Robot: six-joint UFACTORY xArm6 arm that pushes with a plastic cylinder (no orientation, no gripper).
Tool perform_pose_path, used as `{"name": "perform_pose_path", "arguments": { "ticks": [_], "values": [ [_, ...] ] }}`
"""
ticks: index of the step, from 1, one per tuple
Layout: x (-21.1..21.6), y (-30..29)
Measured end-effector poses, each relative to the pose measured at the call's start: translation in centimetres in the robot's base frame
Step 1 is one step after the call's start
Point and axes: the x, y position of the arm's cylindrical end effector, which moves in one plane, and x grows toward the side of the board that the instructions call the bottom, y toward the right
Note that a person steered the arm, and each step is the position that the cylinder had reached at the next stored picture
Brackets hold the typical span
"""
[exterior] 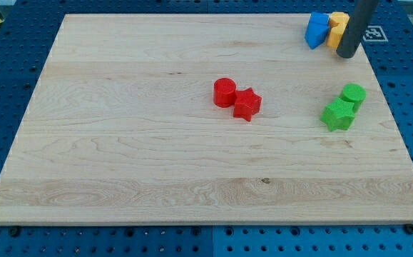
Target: Move the red circle towards the bottom left side
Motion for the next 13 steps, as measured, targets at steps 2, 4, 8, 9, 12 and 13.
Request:
{"name": "perform_pose_path", "arguments": {
  "ticks": [2, 4, 8, 9, 12, 13],
  "values": [
    [0.7, 0.2],
    [3.9, 2.0],
    [9.8, -6.7],
    [10.3, -10.6],
    [9.4, -17.2],
    [9.2, -17.4]
  ]
}}
